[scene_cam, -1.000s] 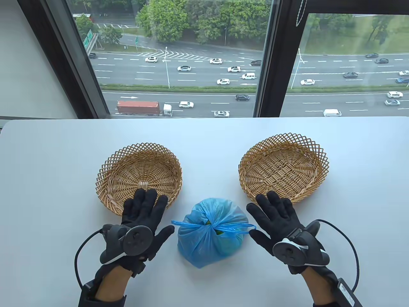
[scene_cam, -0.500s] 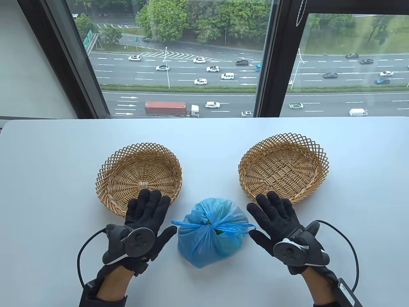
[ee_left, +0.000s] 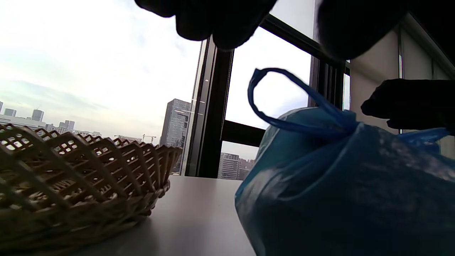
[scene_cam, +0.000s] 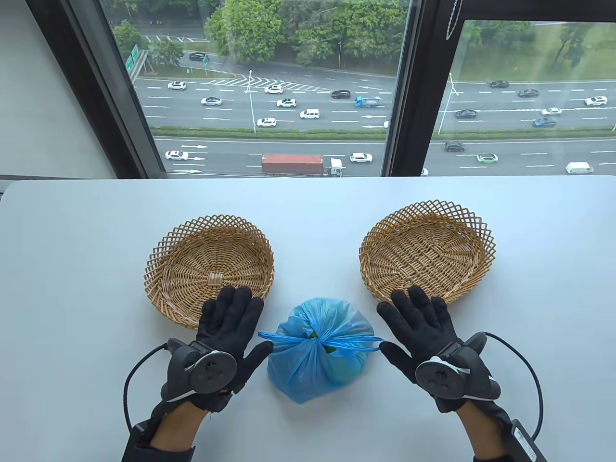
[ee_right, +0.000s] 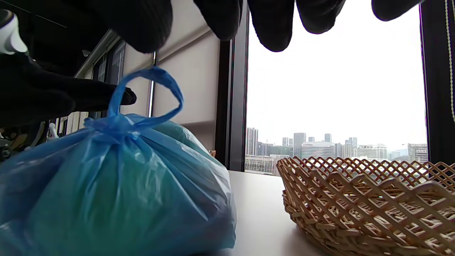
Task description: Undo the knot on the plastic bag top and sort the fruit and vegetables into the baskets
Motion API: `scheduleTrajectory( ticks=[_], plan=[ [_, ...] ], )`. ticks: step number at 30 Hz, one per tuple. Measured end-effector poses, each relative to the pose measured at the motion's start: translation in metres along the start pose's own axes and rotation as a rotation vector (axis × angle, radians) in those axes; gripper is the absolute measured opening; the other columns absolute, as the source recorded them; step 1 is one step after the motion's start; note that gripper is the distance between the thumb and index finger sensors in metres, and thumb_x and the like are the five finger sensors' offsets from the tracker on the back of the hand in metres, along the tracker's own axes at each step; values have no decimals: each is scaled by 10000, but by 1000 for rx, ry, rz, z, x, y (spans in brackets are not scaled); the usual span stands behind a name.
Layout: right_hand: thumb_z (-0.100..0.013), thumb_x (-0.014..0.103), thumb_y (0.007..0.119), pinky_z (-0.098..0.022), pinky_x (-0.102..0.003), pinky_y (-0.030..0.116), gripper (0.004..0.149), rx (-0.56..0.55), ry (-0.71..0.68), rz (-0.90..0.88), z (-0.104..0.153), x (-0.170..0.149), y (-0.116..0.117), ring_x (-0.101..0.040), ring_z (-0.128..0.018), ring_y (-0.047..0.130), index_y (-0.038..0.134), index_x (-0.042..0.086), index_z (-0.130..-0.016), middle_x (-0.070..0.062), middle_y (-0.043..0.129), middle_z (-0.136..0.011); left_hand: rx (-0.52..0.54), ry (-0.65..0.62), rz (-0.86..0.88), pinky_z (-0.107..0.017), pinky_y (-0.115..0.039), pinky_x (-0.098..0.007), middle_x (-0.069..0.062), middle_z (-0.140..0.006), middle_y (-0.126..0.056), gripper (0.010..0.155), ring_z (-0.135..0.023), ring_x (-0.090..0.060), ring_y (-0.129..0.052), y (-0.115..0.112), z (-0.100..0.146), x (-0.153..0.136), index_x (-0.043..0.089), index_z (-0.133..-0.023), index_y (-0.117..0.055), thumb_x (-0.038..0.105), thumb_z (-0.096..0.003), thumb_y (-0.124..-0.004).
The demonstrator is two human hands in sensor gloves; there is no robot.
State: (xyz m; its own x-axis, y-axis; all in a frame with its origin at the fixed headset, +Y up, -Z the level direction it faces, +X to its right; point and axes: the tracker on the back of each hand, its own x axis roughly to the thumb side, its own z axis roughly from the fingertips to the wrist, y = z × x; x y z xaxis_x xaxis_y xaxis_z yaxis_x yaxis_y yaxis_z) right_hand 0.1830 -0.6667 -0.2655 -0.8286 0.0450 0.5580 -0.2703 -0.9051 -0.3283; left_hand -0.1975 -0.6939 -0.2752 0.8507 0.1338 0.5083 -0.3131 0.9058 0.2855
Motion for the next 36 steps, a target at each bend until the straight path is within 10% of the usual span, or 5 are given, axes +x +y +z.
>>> scheduleTrajectory(
  ticks=[11,19,36],
  plan=[
    [-588,543,671,-620,-801,490,759,-62,155,-28,-53,14,-26,-549,-1008,627,508,60,-1151,-208,673,-1106,92,-57,6,-709,-471,-663,-115,-1161,-664,716,-1059,-440,-555,8,2,7,213,-1069,-701,609,-473,-709],
    [-576,534,684,-620,-783,526,747,-24,33,-6,-38,35,16,-549,-1001,636,501,88,-1147,-203,653,-1111,128,-40,5,-701,-504,-663,-119,-1140,-699,717,-1035,-447,-612,12,3,7,204,-1062,-707,611,-472,-708],
    [-597,391,706,-614,-788,526,587,-21,58,-46,-38,32,20,-550,-980,672,554,193,-1128,-202,645,-1114,127,-48,10,-692,-539,-653,-102,-1103,-747,636,-998,-434,-677,3,1,25,206,-963,-805,597,-467,-731]
  ],
)
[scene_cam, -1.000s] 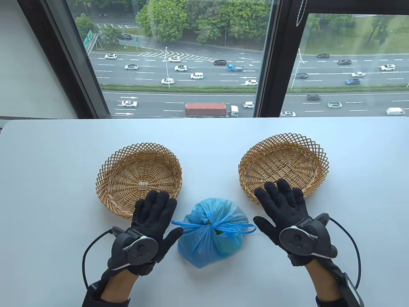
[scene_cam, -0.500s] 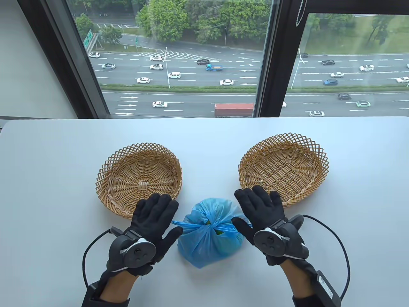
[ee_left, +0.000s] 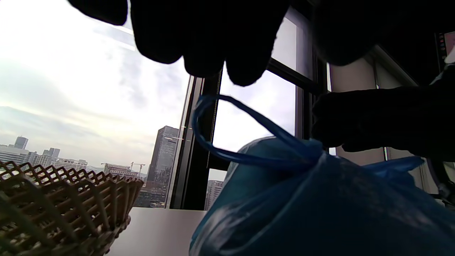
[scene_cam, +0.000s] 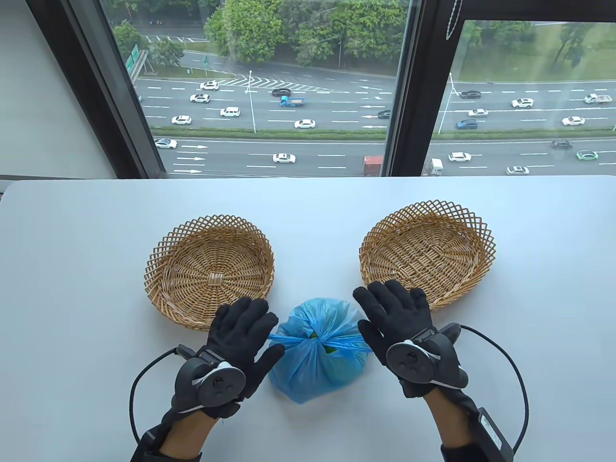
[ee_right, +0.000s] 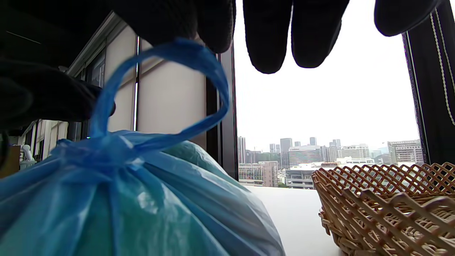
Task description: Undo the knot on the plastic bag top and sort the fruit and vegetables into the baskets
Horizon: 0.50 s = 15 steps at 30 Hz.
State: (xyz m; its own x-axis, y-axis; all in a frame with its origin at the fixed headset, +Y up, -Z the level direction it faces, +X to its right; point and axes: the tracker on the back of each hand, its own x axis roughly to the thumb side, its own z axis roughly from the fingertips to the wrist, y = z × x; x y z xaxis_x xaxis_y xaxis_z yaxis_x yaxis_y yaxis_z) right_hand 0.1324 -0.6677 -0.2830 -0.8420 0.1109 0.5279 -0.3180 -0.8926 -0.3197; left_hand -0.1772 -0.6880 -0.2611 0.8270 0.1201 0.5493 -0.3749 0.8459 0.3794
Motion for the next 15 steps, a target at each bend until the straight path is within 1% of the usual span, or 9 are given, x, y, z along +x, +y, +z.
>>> scheduleTrajectory(
  ticks=[4,6,8,9,11,13,15],
  plan=[
    [-595,352,727,-618,-785,528,563,21,-34,-2,-4,13,7,-547,-979,676,578,206,-1117,-195,650,-1113,0,-33,-26,-688,-539,-655,-101,-1093,-756,575,-993,-438,-675,-5,-1,15,202,-876,-866,589,-466,-751],
    [-591,369,737,-621,-787,525,575,46,-59,-6,-7,23,12,-548,-982,673,577,210,-1120,-190,648,-1117,24,-65,-77,-683,-533,-659,-106,-1085,-761,555,-990,-442,-668,-7,-2,28,204,-827,-894,601,-462,-763],
    [-591,380,745,-625,-788,520,588,73,-89,-10,-9,32,17,-545,-992,664,568,212,-1125,-163,639,-1130,36,-80,-148,-679,-492,-681,-115,-1079,-767,556,-990,-454,-658,-9,-2,43,199,-794,-917,619,-459,-774],
    [-585,398,754,-627,-786,524,605,82,-99,-6,-10,36,18,-550,-994,662,566,210,-1128,-168,635,-1134,26,-75,-172,-675,-477,-690,-130,-1084,-759,575,-991,-467,-643,-10,-2,47,187,-801,-919,627,-458,-778],
    [-581,431,761,-629,-778,537,641,124,-119,3,-13,42,23,-565,-996,661,549,196,-1138,-192,617,-1130,-4,-42,-227,-680,-464,-694,-136,-1110,-722,628,-1004,-475,-618,-13,-3,56,183,-862,-892,648,-455,-777],
    [-572,449,780,-635,-778,532,704,186,-128,7,-16,45,29,-591,-1009,617,499,180,-1160,-243,551,-1144,-18,-20,-262,-680,-460,-695,-137,-1105,-731,631,-1002,-472,-625,-16,-5,61,177,-857,-899,647,-453,-784],
    [-582,446,777,-647,-784,500,749,251,-132,3,-19,45,35,-604,-1039,523,422,172,-1182,-217,450,-1187,-35,11,-280,-682,-468,-692,-135,-1097,-748,632,-995,-469,-642,-18,-7,61,176,-843,-913,654,-446,-794]
  ],
)
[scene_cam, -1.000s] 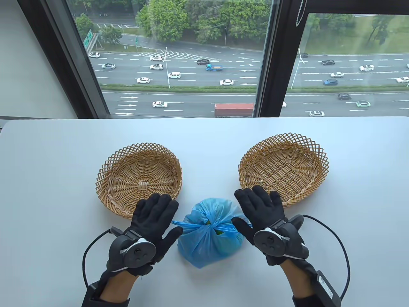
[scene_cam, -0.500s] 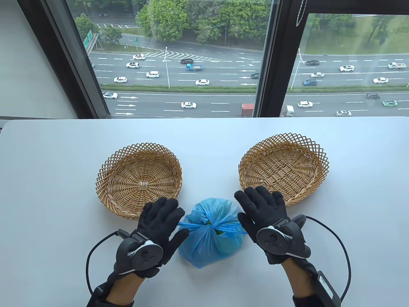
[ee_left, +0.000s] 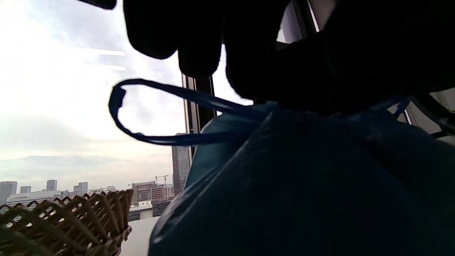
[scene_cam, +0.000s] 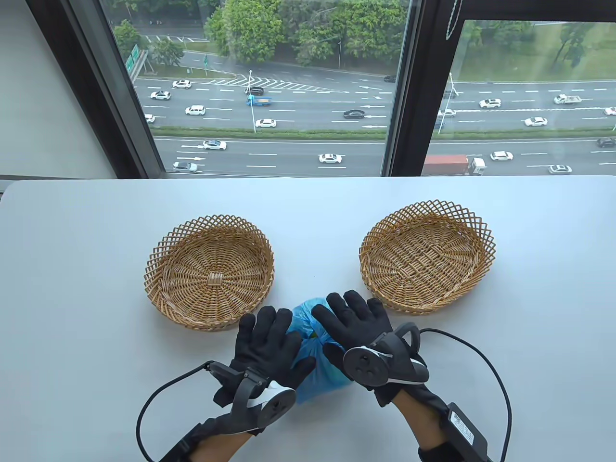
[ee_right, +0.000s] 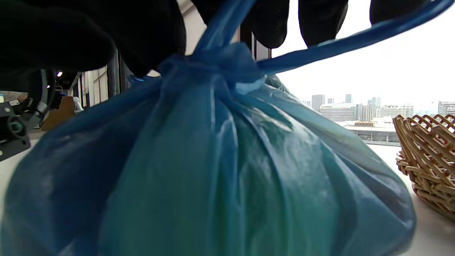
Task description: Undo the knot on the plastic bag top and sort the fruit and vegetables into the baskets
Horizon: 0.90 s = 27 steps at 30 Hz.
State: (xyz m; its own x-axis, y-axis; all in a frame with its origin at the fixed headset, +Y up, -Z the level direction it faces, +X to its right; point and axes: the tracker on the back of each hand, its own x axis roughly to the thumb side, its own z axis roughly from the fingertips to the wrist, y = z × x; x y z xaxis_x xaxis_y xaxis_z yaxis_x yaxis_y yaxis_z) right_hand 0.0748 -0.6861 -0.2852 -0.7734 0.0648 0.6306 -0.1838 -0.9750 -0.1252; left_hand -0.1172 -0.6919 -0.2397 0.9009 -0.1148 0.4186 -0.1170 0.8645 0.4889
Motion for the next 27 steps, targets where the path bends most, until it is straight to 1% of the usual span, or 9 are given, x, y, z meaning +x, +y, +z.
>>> scheduleTrajectory(
  ticks=[3,6,9,11,15,18,22,24,27],
  plan=[
    [-598,420,755,-654,-793,457,756,54,-17,-35,-6,1,9,-602,-1059,431,354,182,-1193,-201,368,-1208,-20,36,2,-681,-466,-695,-139,-1092,-756,629,-993,-472,-644,-4,-2,-1,168,-828,-930,650,-442,-808],
    [-604,402,740,-653,-798,448,726,98,-23,-24,-10,3,17,-606,-1057,432,366,193,-1190,-201,381,-1208,-51,48,-16,-684,-477,-688,-134,-1094,-754,627,-996,-469,-642,-7,-3,-1,175,-821,-935,654,-440,-799],
    [-595,415,754,-648,-798,468,722,59,-29,-9,-10,4,18,-609,-1044,499,404,191,-1185,-209,425,-1206,-67,42,10,-684,-482,-688,-134,-1095,-755,624,-998,-466,-640,-11,-5,0,173,-819,-937,648,-436,-804],
    [-594,418,762,-647,-800,469,719,60,-27,0,-10,4,18,-609,-1039,517,416,193,-1182,-219,439,-1204,-81,29,4,-686,-489,-683,-128,-1098,-749,604,-1002,-461,-637,-14,-7,0,182,-825,-931,630,-436,-818],
    [-580,483,765,-644,-799,477,752,63,-13,41,-8,5,16,-601,-1029,551,428,186,-1183,-225,463,-1197,-118,16,35,-688,-503,-676,-106,-1090,-762,502,-1005,-440,-648,-22,-8,1,206,-816,-923,533,-439,-871],
    [-573,531,769,-641,-790,503,758,69,23,90,-6,7,10,-587,-1017,594,477,179,-1178,-219,510,-1186,-76,-13,12,-688,-545,-655,-74,-1071,-793,410,-1007,-414,-663,-21,-8,4,228,-774,-942,442,-425,-917],
    [-562,599,759,-642,-772,530,787,106,69,157,-2,8,0,-567,-1002,636,515,168,-1173,-218,576,-1160,14,-46,-41,-686,-576,-635,-46,-1046,-821,389,-997,-391,-692,-19,-6,3,252,-772,-937,429,-427,-907],
    [-553,616,757,-640,-770,534,796,101,83,179,1,8,-3,-558,-993,654,530,164,-1168,-210,619,-1133,41,-45,-57,-684,-585,-630,-34,-1038,-831,384,-990,-384,-706,-17,-6,1,267,-774,-934,430,-428,-900],
    [-537,601,792,-642,-764,541,792,21,68,188,6,9,-6,-539,-985,674,543,177,-1158,-167,696,-1078,55,-42,-52,-683,-588,-628,-27,-1030,-840,380,-986,-378,-715,-17,-6,-2,279,-778,-933,432,-432,-893]
  ],
)
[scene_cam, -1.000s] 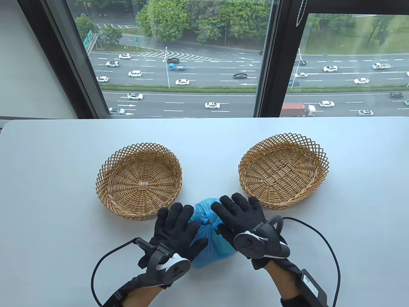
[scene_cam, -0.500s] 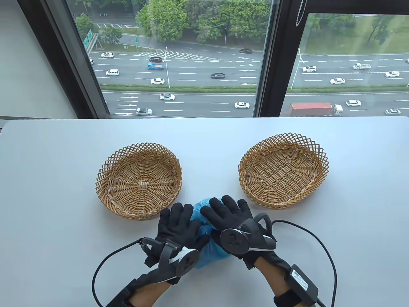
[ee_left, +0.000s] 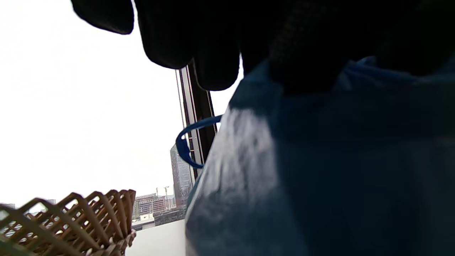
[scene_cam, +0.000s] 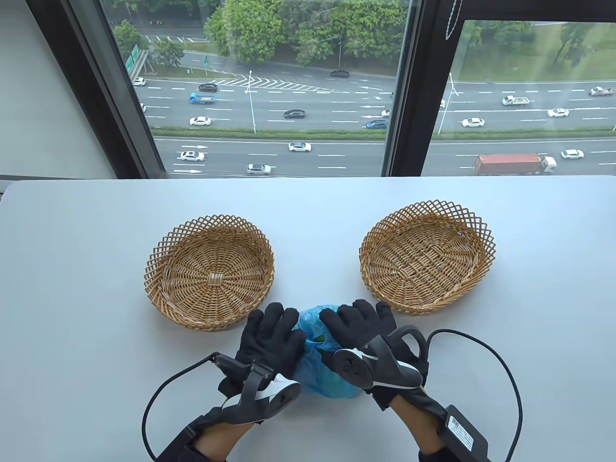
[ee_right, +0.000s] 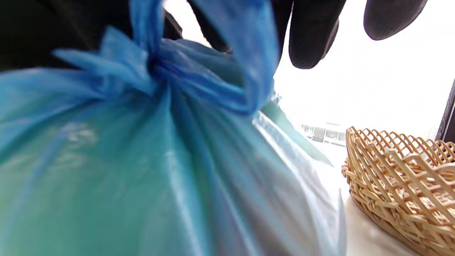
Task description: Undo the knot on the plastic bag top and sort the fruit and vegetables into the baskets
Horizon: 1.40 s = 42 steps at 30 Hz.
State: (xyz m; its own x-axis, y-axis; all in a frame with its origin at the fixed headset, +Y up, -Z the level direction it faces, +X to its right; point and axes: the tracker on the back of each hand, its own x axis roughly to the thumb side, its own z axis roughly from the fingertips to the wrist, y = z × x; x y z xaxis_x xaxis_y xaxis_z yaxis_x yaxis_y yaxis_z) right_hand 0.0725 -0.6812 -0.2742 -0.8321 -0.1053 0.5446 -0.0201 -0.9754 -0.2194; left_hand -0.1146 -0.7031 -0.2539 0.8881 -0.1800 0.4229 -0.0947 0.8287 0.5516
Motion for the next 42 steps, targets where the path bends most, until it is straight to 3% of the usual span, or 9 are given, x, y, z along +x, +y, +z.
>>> scheduleTrajectory(
  ticks=[3,8,13,20,31,37,42],
  plan=[
    [-508,536,863,-645,-767,535,702,-100,-49,-16,4,7,3,-562,-1000,636,644,222,-1096,-183,627,-1122,9,-4,5,-684,-588,-628,-22,-1030,-840,382,-986,-373,-718,1,1,-2,283,-782,-931,434,-435,-886],
    [-486,468,911,-636,-720,610,577,-215,-50,42,3,15,4,-504,-957,748,744,228,-983,-138,700,-1081,22,-9,44,-691,-589,-626,-7,-1022,-849,371,-981,-357,-736,4,3,-8,275,-763,-931,437,-432,-887],
    [-507,404,885,-631,-708,625,408,-217,-49,9,4,13,2,-484,-936,780,819,214,-862,-107,758,-1035,16,-5,67,-691,-594,-625,2,-1012,-861,369,-975,-348,-751,6,3,-12,255,-739,-935,446,-427,-888],
    [-524,394,850,-624,-716,624,382,-218,-8,-56,9,-2,-2,-483,-926,792,826,212,-858,-100,780,-1016,-3,48,73,-657,-683,-595,17,-914,-942,370,-874,-319,-865,12,3,-20,238,-710,-953,455,-414,-903],
    [-547,376,806,-615,-719,623,375,-202,80,-164,19,-31,-5,-486,-909,804,804,208,-883,-117,785,-1012,-38,94,77,-652,-691,-603,2,-970,-903,382,-858,-341,-890,10,6,-33,243,-736,-932,453,-420,-892],
    [-552,367,804,-612,-717,624,372,-184,136,-225,21,-48,-4,-492,-904,803,803,201,-885,-125,779,-1015,-95,200,255,-633,-718,-600,0,-941,-930,377,-818,-340,-932,4,8,-54,226,-714,-944,449,-413,-901],
    [-556,359,804,-609,-710,633,368,-168,179,-252,23,-62,-2,-492,-900,805,803,196,-886,-130,777,-1016,-101,225,291,-628,-726,-597,0,-934,-938,376,-809,-338,-942,8,10,-68,218,-702,-954,448,-407,-909]
  ],
)
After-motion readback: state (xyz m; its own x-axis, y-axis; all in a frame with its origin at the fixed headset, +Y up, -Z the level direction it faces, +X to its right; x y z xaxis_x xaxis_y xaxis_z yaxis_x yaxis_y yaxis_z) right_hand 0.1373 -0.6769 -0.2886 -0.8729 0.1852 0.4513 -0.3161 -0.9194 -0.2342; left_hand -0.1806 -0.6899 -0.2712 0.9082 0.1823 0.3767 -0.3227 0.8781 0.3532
